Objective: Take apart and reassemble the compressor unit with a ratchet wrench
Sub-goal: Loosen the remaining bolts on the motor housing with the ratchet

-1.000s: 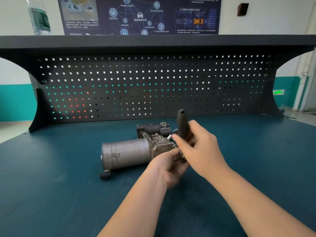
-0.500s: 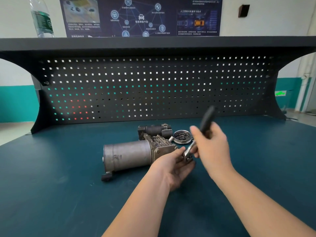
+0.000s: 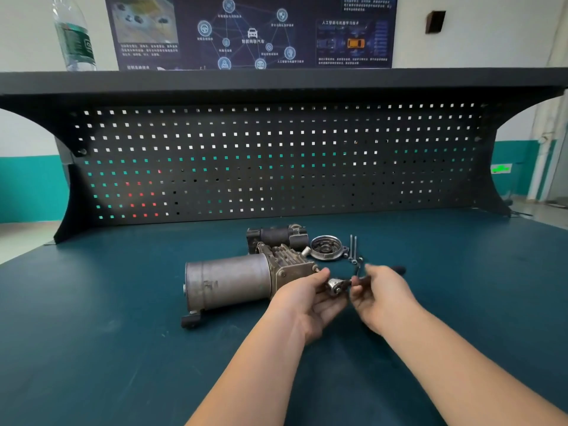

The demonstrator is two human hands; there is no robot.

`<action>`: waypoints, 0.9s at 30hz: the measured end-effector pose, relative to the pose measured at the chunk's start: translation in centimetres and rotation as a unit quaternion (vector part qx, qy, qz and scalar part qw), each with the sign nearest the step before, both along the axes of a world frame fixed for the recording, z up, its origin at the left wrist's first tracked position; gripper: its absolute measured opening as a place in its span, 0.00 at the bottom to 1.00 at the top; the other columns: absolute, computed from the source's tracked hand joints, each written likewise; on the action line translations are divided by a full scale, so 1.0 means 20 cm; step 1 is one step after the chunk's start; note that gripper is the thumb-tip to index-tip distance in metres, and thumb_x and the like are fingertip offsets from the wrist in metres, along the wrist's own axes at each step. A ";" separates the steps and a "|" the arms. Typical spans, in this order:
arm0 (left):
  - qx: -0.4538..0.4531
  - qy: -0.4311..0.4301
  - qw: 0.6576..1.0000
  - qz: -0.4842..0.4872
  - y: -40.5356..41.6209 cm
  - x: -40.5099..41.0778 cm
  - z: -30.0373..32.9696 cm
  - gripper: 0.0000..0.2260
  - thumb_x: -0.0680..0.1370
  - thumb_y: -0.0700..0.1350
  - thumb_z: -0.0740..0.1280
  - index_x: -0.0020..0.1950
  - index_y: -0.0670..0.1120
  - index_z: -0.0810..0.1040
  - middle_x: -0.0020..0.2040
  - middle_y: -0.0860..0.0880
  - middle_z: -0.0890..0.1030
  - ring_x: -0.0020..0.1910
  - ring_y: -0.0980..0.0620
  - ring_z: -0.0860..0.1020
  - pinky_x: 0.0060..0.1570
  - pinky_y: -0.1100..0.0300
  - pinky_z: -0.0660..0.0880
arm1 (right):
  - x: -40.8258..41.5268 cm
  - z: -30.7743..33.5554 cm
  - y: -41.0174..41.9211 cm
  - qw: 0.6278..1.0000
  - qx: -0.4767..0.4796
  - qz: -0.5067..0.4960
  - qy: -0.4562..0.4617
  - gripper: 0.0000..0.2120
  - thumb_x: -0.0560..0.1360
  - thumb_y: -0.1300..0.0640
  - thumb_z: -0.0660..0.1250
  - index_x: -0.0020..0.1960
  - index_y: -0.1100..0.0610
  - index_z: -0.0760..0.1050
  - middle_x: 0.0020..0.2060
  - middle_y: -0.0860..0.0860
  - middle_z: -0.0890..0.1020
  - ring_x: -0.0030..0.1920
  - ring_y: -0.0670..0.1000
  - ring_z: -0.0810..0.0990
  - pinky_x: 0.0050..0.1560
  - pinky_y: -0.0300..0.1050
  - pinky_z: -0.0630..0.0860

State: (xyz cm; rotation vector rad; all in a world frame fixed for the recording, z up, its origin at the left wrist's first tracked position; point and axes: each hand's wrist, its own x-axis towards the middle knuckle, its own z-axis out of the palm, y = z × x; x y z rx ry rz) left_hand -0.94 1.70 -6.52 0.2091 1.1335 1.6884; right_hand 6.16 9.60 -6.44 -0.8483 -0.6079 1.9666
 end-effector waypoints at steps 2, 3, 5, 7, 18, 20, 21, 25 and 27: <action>0.001 0.004 1.000 -0.002 0.00 0.00 0.00 0.08 0.77 0.41 0.67 0.41 0.37 0.76 0.39 0.40 0.80 0.37 0.45 0.79 0.43 0.54 0.77 | 0.00 0.03 -0.02 0.967 0.236 -0.050 -0.087 0.08 0.78 0.57 0.64 0.41 0.55 0.70 0.28 0.52 0.74 0.23 0.46 0.74 0.19 0.36 0.68; 0.009 0.000 1.000 -0.004 -0.01 0.00 0.00 0.08 0.76 0.40 0.67 0.41 0.37 0.76 0.38 0.41 0.80 0.36 0.46 0.80 0.39 0.55 0.79 | 0.01 0.05 -0.04 0.909 0.383 -0.067 -0.152 0.08 0.76 0.54 0.66 0.40 0.52 0.71 0.28 0.50 0.75 0.24 0.47 0.75 0.23 0.39 0.70; 0.026 -0.014 0.999 -0.015 -0.02 0.00 0.01 0.07 0.77 0.39 0.66 0.40 0.38 0.77 0.35 0.43 0.80 0.30 0.49 0.81 0.31 0.57 0.80 | 0.03 0.06 -0.09 0.753 0.608 -0.070 -0.243 0.09 0.72 0.52 0.70 0.38 0.49 0.70 0.29 0.47 0.76 0.30 0.46 0.76 0.31 0.38 0.72; 0.028 -0.023 0.999 -0.021 -0.02 -0.01 0.01 0.07 0.77 0.38 0.65 0.40 0.37 0.77 0.35 0.44 0.79 0.27 0.51 0.80 0.25 0.60 0.79 | 0.03 0.04 -0.12 0.671 0.690 -0.066 -0.262 0.12 0.72 0.52 0.71 0.36 0.47 0.68 0.32 0.44 0.76 0.33 0.44 0.74 0.33 0.32 0.68; -0.005 0.018 1.000 -0.004 -0.01 0.00 0.01 0.07 0.77 0.40 0.66 0.41 0.37 0.74 0.38 0.41 0.79 0.36 0.46 0.78 0.37 0.56 0.79 | 0.00 0.01 -0.01 1.000 0.022 -0.005 0.006 0.09 0.80 0.61 0.60 0.41 0.59 0.68 0.33 0.53 0.72 0.26 0.45 0.73 0.17 0.31 0.65; -0.007 0.022 1.000 -0.014 -0.01 0.00 0.01 0.09 0.77 0.41 0.66 0.40 0.37 0.75 0.38 0.40 0.79 0.36 0.46 0.78 0.36 0.55 0.79 | 0.00 0.03 -0.02 0.957 0.268 -0.054 -0.100 0.09 0.78 0.56 0.64 0.40 0.55 0.69 0.27 0.52 0.73 0.21 0.45 0.73 0.20 0.37 0.68; -0.003 0.018 1.000 -0.021 -0.01 0.00 0.01 0.09 0.78 0.42 0.66 0.40 0.38 0.76 0.37 0.41 0.80 0.36 0.46 0.79 0.37 0.55 0.80 | 0.01 0.04 -0.04 0.893 0.411 -0.072 -0.169 0.08 0.77 0.54 0.66 0.40 0.52 0.70 0.26 0.49 0.74 0.21 0.45 0.74 0.23 0.39 0.70; 0.028 -0.024 0.999 -0.014 -0.03 -0.01 0.02 0.08 0.78 0.40 0.65 0.43 0.37 0.77 0.29 0.43 0.81 0.28 0.48 0.81 0.30 0.56 0.80 | 0.02 0.04 -0.10 0.715 0.647 -0.072 -0.255 0.08 0.73 0.50 0.69 0.41 0.47 0.70 0.29 0.43 0.78 0.30 0.44 0.75 0.32 0.35 0.70; 0.032 -0.022 0.999 0.002 -0.02 -0.01 0.02 0.07 0.78 0.39 0.65 0.42 0.36 0.76 0.31 0.42 0.81 0.29 0.48 0.81 0.31 0.55 0.80 | 0.01 0.04 -0.10 0.783 0.565 -0.084 -0.245 0.08 0.74 0.51 0.68 0.40 0.49 0.70 0.26 0.47 0.77 0.25 0.44 0.75 0.31 0.41 0.73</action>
